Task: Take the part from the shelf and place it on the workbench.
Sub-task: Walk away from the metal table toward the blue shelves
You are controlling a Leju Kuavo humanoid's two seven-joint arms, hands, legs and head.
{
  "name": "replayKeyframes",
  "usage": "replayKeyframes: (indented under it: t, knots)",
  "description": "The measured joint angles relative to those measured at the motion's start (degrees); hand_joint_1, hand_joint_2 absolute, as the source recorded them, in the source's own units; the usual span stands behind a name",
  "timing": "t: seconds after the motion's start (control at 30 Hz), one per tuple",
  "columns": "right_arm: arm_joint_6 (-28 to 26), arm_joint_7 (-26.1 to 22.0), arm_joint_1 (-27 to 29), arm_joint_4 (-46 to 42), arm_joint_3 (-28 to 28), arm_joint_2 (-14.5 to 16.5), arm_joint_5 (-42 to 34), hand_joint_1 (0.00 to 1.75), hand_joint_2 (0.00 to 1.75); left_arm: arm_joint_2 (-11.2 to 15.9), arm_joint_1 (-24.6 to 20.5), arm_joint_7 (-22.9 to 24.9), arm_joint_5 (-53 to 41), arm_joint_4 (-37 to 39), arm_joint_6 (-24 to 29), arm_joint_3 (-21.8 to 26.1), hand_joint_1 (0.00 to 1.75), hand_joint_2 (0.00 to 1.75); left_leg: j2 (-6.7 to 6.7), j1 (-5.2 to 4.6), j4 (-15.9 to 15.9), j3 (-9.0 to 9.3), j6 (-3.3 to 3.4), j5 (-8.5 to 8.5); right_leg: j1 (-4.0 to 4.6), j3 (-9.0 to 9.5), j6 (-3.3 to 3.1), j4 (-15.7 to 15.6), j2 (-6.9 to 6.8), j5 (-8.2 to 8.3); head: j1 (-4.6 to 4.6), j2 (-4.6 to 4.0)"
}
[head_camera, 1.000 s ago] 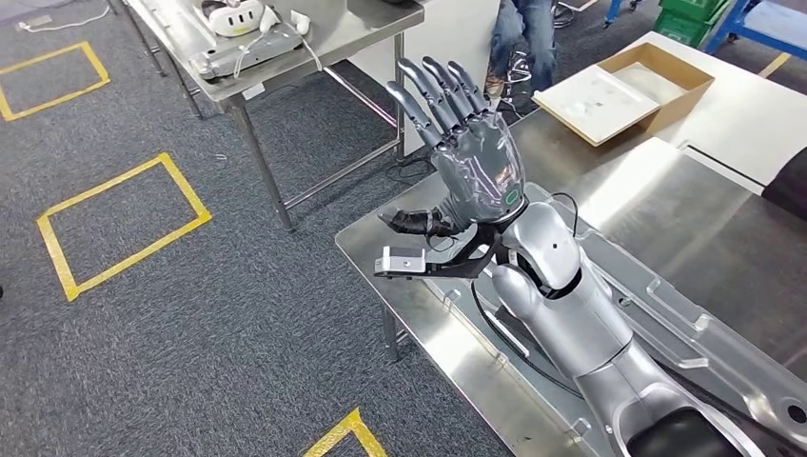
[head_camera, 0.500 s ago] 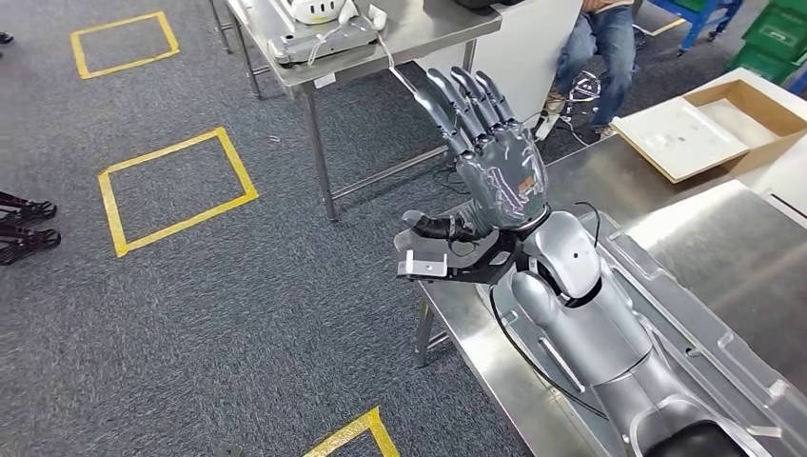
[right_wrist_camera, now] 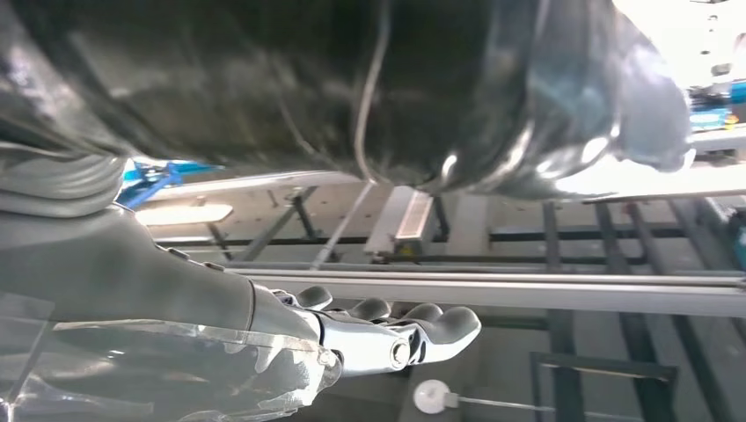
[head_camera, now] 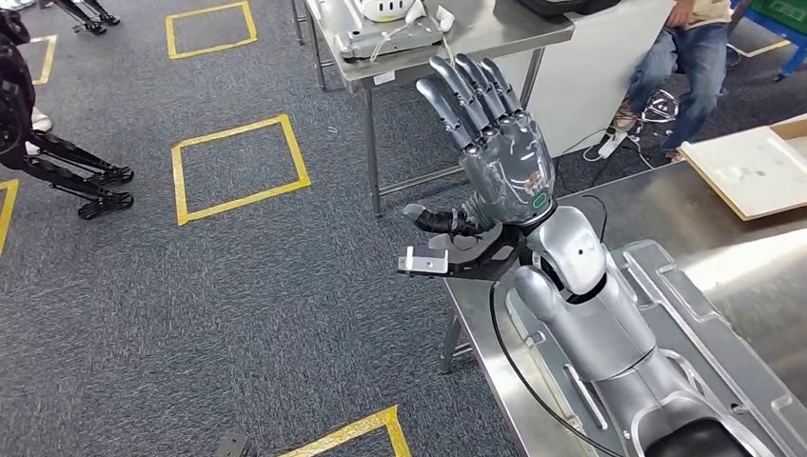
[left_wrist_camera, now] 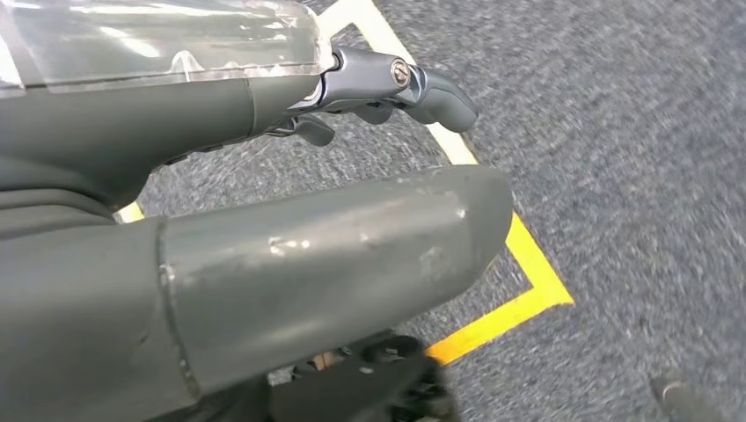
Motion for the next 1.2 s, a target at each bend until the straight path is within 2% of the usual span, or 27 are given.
replayKeyframes:
  t: [0.07,0.1,0.17,0.2,0.23,0.3,0.33,0.37,0.4,0.43,0.47,0.53,0.57,0.6,0.67,0.7,0.77,0.8,0.83,0.87,0.9,0.93,0.97,1.03,1.1,1.17,1.2]
  knots:
    - [0.00,0.14,-0.08,-0.31,-0.22,-0.02,0.15,0.00,0.00,0.05,-0.23,0.16,-0.15,-0.01,-0.08,-0.02,0.00,0.00,1.62,-0.45,-5.36,2.70,0.77,1.42,0.34,0.27,0.49,0.03,-0.94,-0.33,0.02,0.00]
    - [0.00,0.20,-0.11,-0.42,-0.29,-0.03,0.24,0.00,0.00,0.05,-0.30,0.28,-0.28,-0.02,-0.14,-0.03,0.00,0.00,1.81,-0.66,-6.08,2.96,1.14,1.27,0.55,0.37,0.72,-0.03,-1.42,-0.44,0.03,0.00]
    - [0.00,0.28,-0.10,-0.53,-0.42,-0.08,0.49,0.00,0.00,0.05,-0.30,0.52,-0.58,-0.02,-0.26,-0.07,0.00,0.00,0.61,-0.58,-6.35,2.90,1.85,1.49,0.66,0.58,1.24,-0.11,-2.20,-0.70,0.02,0.00]
    - [0.00,0.30,-0.06,-0.57,-0.52,-0.14,0.63,0.00,0.00,0.03,-0.26,0.64,-0.73,-0.02,-0.34,-0.09,0.00,0.00,0.06,-0.46,-6.54,2.97,2.15,1.61,0.54,0.55,1.53,0.31,-1.66,-1.18,0.03,0.00]
    - [0.00,0.32,-0.02,-0.63,-0.68,-0.24,0.75,0.00,0.00,0.02,-0.27,0.74,-0.86,-0.02,-0.44,-0.14,0.00,0.00,-0.45,-0.34,-6.72,3.04,2.49,1.75,0.38,0.06,1.78,1.63,-0.52,-2.16,0.03,0.00]
    - [0.00,0.34,0.20,-0.77,-1.07,-0.55,0.87,0.00,0.00,-0.01,-0.45,0.91,-1.08,-0.02,-0.67,-0.29,0.00,0.00,-1.54,-0.25,-6.87,3.07,2.95,1.90,0.16,-2.83,2.03,7.93,2.48,-5.60,0.04,0.00]
    - [0.00,0.35,0.40,-0.82,-1.21,-0.73,0.87,0.00,0.00,-0.02,-0.58,0.97,-1.16,-0.02,-0.75,-0.38,0.00,0.00,-2.16,-0.27,-6.83,3.04,3.09,1.92,0.16,-4.89,2.05,11.99,3.30,-7.31,0.05,0.00]
    - [0.01,0.35,0.64,-0.84,-1.31,-0.91,0.91,0.00,0.00,-0.02,-0.67,1.01,-1.22,-0.02,-0.82,-0.46,0.00,0.00,-2.88,-0.29,-6.79,3.03,3.17,1.92,0.15,-6.72,2.06,15.31,3.69,-8.30,0.05,0.00]
    - [0.02,0.35,0.85,-0.85,-1.34,-1.07,0.96,0.00,0.00,-0.03,-0.69,1.05,-1.26,-0.02,-0.86,-0.52,0.00,0.00,-3.62,-0.31,-6.72,3.05,3.20,1.90,0.15,-7.76,2.03,16.84,3.86,-8.16,0.05,0.00]
    - [0.07,0.35,0.97,-0.90,-1.39,-1.18,1.02,0.00,0.00,-0.03,-0.67,1.11,-1.30,-0.02,-0.88,-0.56,0.00,0.00,-4.40,-0.31,-6.62,3.09,3.18,1.88,0.14,-7.72,1.92,16.00,4.01,-6.77,0.05,0.00]
    - [0.14,0.36,1.00,-1.02,-1.46,-1.27,1.08,0.00,0.00,-0.04,-0.65,1.15,-1.33,-0.02,-0.89,-0.57,0.00,0.00,-5.17,-0.31,-6.54,3.16,3.12,1.84,0.12,-6.67,1.75,13.02,4.44,-4.44,0.04,0.00]
    - [0.42,0.41,0.82,-1.35,-1.60,-1.38,1.18,0.00,0.00,-0.14,-0.71,1.23,-1.38,-0.02,-0.90,-0.61,0.00,0.00,-6.57,-0.30,-6.27,3.07,2.84,1.67,-0.01,-3.55,1.30,4.94,6.91,-0.18,0.04,0.00]
    - [0.62,0.45,0.73,-1.51,-1.64,-1.42,1.23,0.00,0.00,-0.19,-0.79,1.25,-1.39,-0.02,-0.90,-0.63,0.00,0.00,-7.17,-0.27,-6.17,2.89,2.58,1.63,-0.01,-2.50,1.18,2.24,7.95,0.82,0.04,0.00]
    - [0.78,0.49,0.65,-1.62,-1.65,-1.45,1.30,0.00,0.00,-0.24,-0.85,1.29,-1.42,-0.02,-0.89,-0.65,0.00,0.00,-7.74,-0.18,-6.12,2.66,2.26,1.64,0.04,-2.03,1.09,0.93,8.57,1.02,0.04,0.00]
    - [0.98,0.57,0.55,-1.84,-1.65,-1.47,1.45,0.00,0.00,-0.21,-0.86,1.41,-1.51,-0.02,-0.85,-0.66,0.00,0.00,-8.95,0.01,-6.22,2.32,1.49,1.80,0.06,-1.75,0.86,0.49,7.55,1.00,0.05,0.00]
    - [1.02,0.62,0.48,-1.95,-1.65,-1.47,1.55,0.00,0.00,-0.17,-0.77,1.48,-1.60,-0.02,-0.83,-0.66,0.00,0.00,-8.68,-0.04,-5.96,2.16,1.17,1.63,-0.05,-1.49,0.58,0.18,6.86,1.11,0.03,0.00]
    - [1.16,0.76,0.34,-2.21,-1.65,-1.47,1.75,0.00,0.00,-0.11,-0.74,1.63,-1.77,-0.02,-0.84,-0.66,0.00,0.00,-6.01,-0.23,-2.66,0.67,0.70,-0.36,-0.28,-0.91,-0.07,-0.46,5.30,1.28,-0.16,0.00]
    - [1.26,0.83,0.34,-2.31,-1.65,-1.48,1.82,0.00,0.00,-0.12,-0.82,1.70,-1.84,-0.02,-0.85,-0.67,0.00,0.00,-4.12,-0.21,0.68,-0.85,0.52,-2.10,-0.10,-0.73,-0.31,-0.54,4.55,1.21,-0.26,0.00]
    - [1.35,0.87,0.37,-2.39,-1.64,-1.49,1.89,0.00,0.00,-0.12,-0.92,1.80,-1.90,-0.02,-0.86,-0.67,0.00,0.00,-2.88,-0.10,4.60,-2.74,0.34,-3.90,0.06,-0.65,-0.49,-0.51,3.78,1.10,-0.33,0.00]
    - [1.45,0.90,0.42,-2.41,-1.64,-1.50,1.93,0.00,0.00,-0.12,-0.96,1.90,-1.95,-0.02,-0.86,-0.68,0.00,0.00,-2.25,0.02,7.90,-4.35,0.19,-5.04,0.18,-0.62,-0.57,-0.43,3.00,0.96,-0.33,0.00]
    - [1.51,0.92,0.48,-2.41,-1.63,-1.51,1.95,0.00,0.00,-0.12,-0.93,1.98,-1.98,-0.02,-0.86,-0.69,0.00,0.00,-1.96,0.10,9.56,-5.19,0.09,-5.24,0.25,-0.59,-0.58,-0.34,2.23,0.81,-0.33,0.00]
    - [1.57,0.93,0.50,-2.42,-1.63,-1.51,1.96,0.00,0.00,-0.12,-0.85,2.08,-2.01,-0.02,-0.86,-0.70,0.00,0.00,-1.78,0.13,9.00,-4.86,0.04,-4.36,0.27,-0.53,-0.53,-0.24,1.52,0.64,-0.33,0.00]
    - [1.62,0.95,0.50,-2.43,-1.63,-1.51,1.96,0.00,0.00,-0.11,-0.78,2.15,-2.07,-0.02,-0.85,-0.71,0.00,0.00,-1.43,0.14,6.21,-3.37,0.07,-2.62,0.27,-0.41,-0.43,-0.12,0.85,0.44,-0.33,0.00]
    - [1.63,0.98,0.45,-2.46,-1.64,-1.51,1.97,0.00,0.00,-0.09,-0.80,2.23,-2.16,-0.02,-0.84,-0.73,0.00,0.00,0.50,-0.18,-1.70,0.80,0.40,0.41,0.44,-0.10,-0.05,0.07,-0.35,-0.03,-0.33,0.00]
    - [1.57,1.00,0.43,-2.50,-1.65,-1.54,1.98,0.00,0.00,-0.08,-0.90,2.26,-2.19,-0.02,-0.83,-0.78,0.00,0.00,1.68,-0.69,-5.77,2.78,1.06,1.25,0.74,0.10,0.42,0.15,-1.36,-0.34,-0.31,0.00]
    - [1.54,1.01,0.43,-2.55,-1.65,-1.55,2.00,0.00,0.00,-0.08,-0.81,2.29,-2.18,-0.02,-0.81,-0.82,0.00,0.00,0.68,-0.89,-6.08,2.75,1.74,1.31,0.86,0.30,0.90,0.02,-2.38,-0.47,-0.30,0.00]
    - [1.53,1.01,0.42,-2.58,-1.65,-1.58,2.00,0.00,0.00,-0.09,-0.69,2.31,-2.19,-0.02,-0.81,-0.84,0.00,0.00,0.10,-0.79,-6.32,2.85,2.04,1.44,0.74,0.43,1.21,0.14,-2.36,-0.74,-0.29,0.00]
